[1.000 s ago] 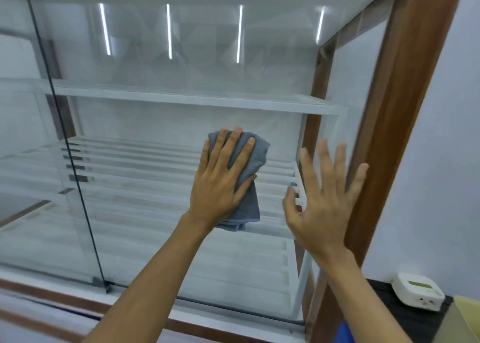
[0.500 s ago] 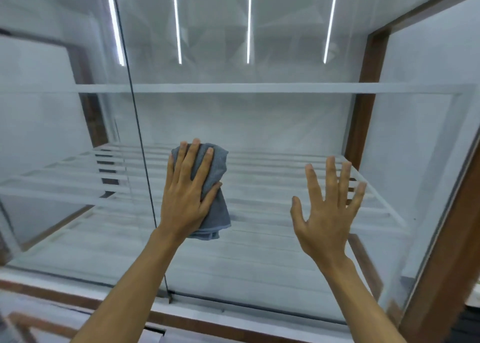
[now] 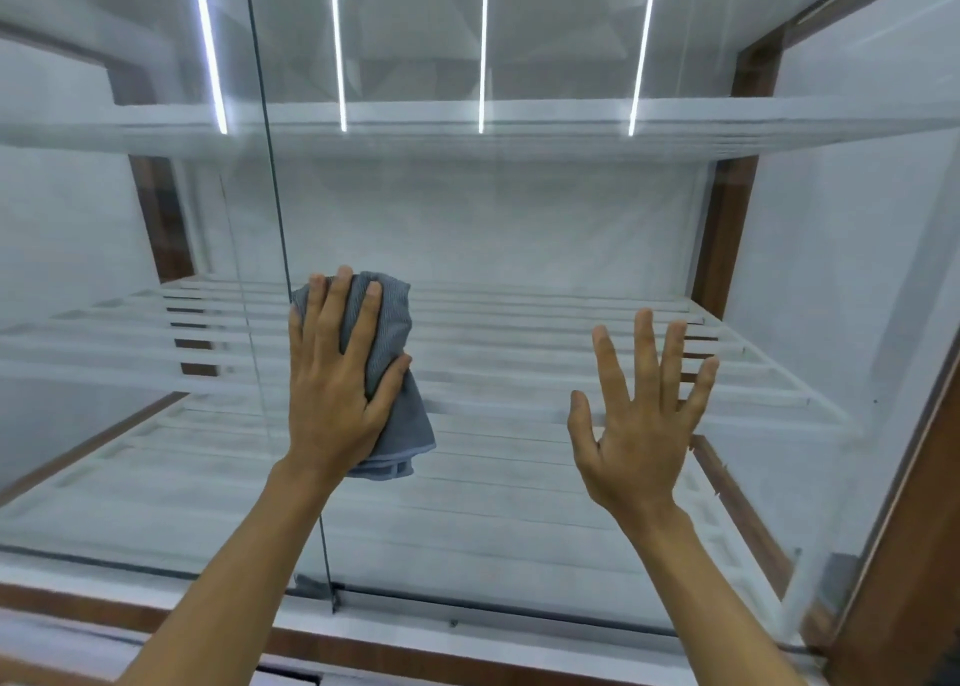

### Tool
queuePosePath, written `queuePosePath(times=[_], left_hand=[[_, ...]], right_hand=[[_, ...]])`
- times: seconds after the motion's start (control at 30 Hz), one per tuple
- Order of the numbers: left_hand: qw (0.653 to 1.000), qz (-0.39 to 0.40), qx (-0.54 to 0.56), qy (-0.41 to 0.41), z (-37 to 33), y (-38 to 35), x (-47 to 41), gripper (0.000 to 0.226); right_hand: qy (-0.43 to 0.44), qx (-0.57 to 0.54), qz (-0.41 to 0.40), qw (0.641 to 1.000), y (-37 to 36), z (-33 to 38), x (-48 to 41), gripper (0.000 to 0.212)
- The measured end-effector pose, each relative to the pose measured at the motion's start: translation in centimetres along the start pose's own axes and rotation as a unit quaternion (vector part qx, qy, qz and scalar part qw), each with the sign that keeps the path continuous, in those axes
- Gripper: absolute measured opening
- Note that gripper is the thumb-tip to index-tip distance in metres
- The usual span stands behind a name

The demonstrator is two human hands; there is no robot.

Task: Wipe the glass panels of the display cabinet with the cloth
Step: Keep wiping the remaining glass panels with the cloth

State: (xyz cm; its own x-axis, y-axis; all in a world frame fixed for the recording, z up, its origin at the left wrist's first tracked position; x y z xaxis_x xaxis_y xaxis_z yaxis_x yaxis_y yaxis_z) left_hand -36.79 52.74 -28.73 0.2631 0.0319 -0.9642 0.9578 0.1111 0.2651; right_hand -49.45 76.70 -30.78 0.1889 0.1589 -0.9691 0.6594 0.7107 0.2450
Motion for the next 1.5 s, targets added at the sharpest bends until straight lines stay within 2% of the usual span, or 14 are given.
queuePosePath(times=[0.13, 0.3, 0.57, 0.73, 1.03, 1.27, 1.5], left_hand=[[1.000, -0.016, 0.015, 0.000, -1.0, -0.7, 0.3, 0.067], [0.999, 0.005, 0.004, -0.032, -3.3, -1.8, 0.8, 0.065], [0.992, 0.052, -0.019, -0.115, -11.6, -5.5, 3.4, 0.059], [0.989, 0.057, -0.042, -0.131, -11.1, -5.4, 4.3, 0.059], [0.999, 0.032, -0.042, 0.005, -0.2, -1.2, 4.6, 0.067], [0.997, -0.010, 0.013, 0.071, -0.3, -1.1, 2.6, 0.066], [1.000, 0.002, -0.004, 0.001, -5.1, -2.1, -0.5, 0.069]], right_hand=[[0.003, 0.005, -0.011, 1.000, -0.1, 0.0, 0.1, 0.062], [0.004, 0.001, -0.022, 1.000, 0.1, 0.0, 0.2, 0.064], [0.038, 0.011, -0.027, 0.999, 0.8, -0.3, 0.1, 0.059], [0.046, 0.017, -0.023, 0.999, 0.6, -0.6, 0.3, 0.060], [0.042, 0.015, -0.022, 0.999, 0.4, -0.5, 0.3, 0.058], [0.040, 0.018, -0.023, 0.999, 0.5, -0.6, 0.3, 0.059], [0.034, 0.014, -0.023, 0.999, 0.5, -0.4, 0.3, 0.057]])
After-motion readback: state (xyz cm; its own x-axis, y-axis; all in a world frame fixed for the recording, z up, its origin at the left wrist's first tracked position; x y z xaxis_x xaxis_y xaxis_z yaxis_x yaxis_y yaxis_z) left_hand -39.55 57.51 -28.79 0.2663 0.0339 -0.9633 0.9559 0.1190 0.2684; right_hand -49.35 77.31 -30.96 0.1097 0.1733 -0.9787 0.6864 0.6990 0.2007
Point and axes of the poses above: each hand's wrist, its own x-axis away from the middle knuckle, its own y-axis out of the back of the hand, z = x × y, the point moved 9 cm from there along -x, towards the middle knuckle, and after that the axes turned 2 degrees about z, right-handed, at the moved point
